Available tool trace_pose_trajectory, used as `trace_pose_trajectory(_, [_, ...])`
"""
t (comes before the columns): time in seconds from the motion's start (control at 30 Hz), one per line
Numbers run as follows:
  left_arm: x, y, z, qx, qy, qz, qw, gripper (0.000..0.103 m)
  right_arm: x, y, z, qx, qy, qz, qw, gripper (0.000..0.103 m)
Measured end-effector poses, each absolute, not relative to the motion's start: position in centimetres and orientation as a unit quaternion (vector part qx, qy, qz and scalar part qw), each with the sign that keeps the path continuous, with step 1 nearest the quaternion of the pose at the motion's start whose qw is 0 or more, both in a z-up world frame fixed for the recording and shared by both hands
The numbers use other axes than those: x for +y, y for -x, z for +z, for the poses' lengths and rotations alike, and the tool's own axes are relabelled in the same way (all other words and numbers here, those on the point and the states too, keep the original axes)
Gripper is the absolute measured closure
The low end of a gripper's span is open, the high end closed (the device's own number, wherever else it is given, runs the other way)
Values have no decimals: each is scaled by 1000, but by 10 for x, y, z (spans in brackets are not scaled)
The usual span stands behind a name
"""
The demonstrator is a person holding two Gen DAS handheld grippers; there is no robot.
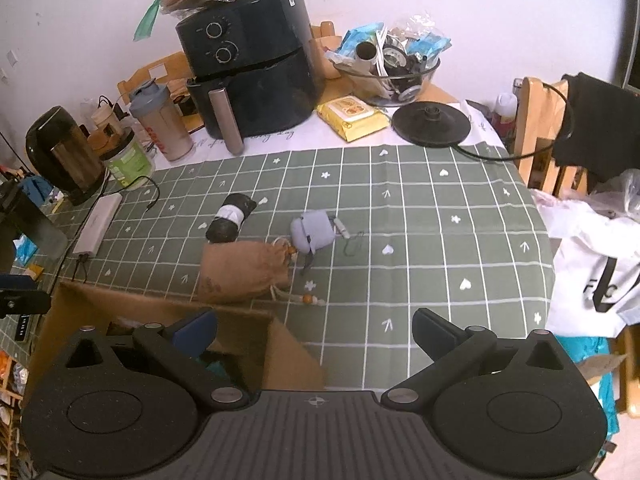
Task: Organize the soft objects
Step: 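Move the right gripper to the grey earbud case and close on it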
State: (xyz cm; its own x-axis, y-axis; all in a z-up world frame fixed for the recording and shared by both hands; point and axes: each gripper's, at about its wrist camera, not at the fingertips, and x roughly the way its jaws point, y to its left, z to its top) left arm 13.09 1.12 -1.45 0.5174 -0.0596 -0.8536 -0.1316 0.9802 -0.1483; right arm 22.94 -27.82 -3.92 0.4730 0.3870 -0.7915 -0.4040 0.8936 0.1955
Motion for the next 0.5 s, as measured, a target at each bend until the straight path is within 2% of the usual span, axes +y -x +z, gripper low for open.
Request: trace_pose_trajectory(0.5, [35,-145,-24,495,113,24,861,19,-249,-289,-53,442,54,275,852,0])
